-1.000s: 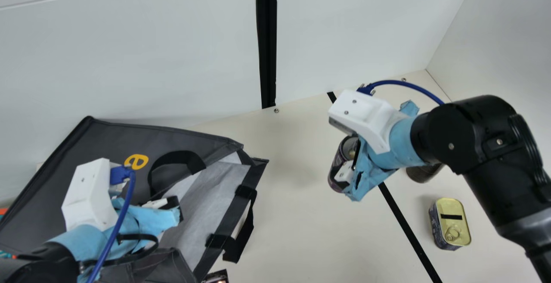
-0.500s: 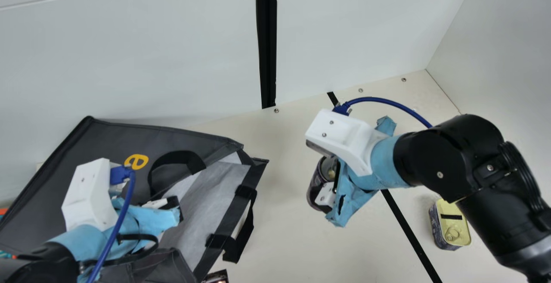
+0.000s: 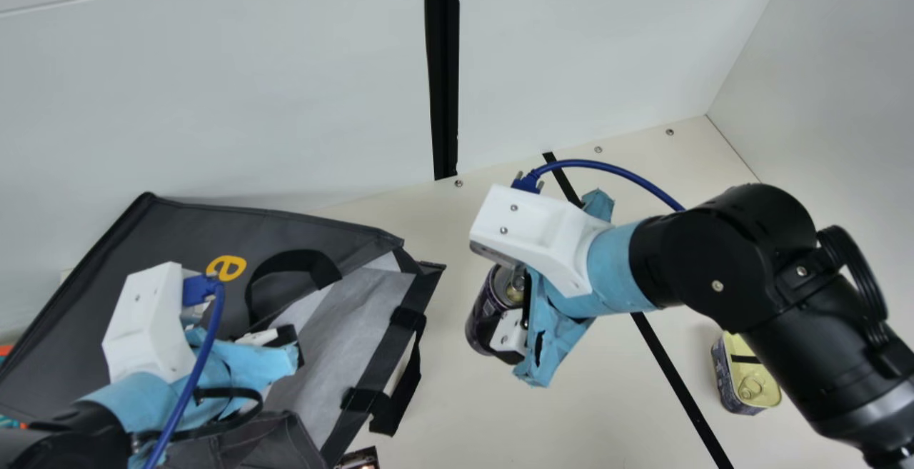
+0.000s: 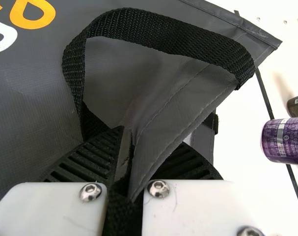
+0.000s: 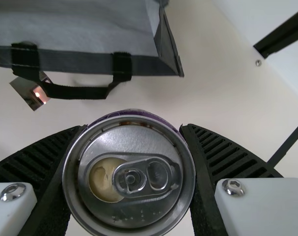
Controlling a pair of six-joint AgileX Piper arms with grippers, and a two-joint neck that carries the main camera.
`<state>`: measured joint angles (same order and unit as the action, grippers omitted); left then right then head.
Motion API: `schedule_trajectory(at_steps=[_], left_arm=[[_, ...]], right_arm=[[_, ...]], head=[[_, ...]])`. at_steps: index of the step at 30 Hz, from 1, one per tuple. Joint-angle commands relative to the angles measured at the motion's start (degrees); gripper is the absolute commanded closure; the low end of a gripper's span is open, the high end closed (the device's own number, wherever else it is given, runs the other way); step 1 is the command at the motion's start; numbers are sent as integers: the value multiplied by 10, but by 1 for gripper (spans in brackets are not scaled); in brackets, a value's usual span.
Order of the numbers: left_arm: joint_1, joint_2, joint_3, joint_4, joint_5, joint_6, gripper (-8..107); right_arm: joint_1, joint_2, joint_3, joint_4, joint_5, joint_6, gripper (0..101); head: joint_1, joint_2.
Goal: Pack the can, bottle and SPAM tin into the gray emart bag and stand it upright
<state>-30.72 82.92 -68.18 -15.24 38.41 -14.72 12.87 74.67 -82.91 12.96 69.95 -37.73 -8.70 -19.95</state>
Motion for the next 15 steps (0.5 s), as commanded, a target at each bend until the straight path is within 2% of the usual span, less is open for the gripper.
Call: schedule_trajectory(at_steps=[1, 5, 15], left_arm=[[0, 0, 0, 0, 0, 0, 107], [0, 0, 0, 0, 0, 0, 107], [0, 0, 0, 0, 0, 0, 107]], right_arm=[[1, 2, -7, 9, 0, -4, 101], [3, 5, -12, 29, -13, -10, 101], [11, 7, 19, 77, -66, -19, 101]], head=[[-13, 0], [-13, 0], [-13, 0]])
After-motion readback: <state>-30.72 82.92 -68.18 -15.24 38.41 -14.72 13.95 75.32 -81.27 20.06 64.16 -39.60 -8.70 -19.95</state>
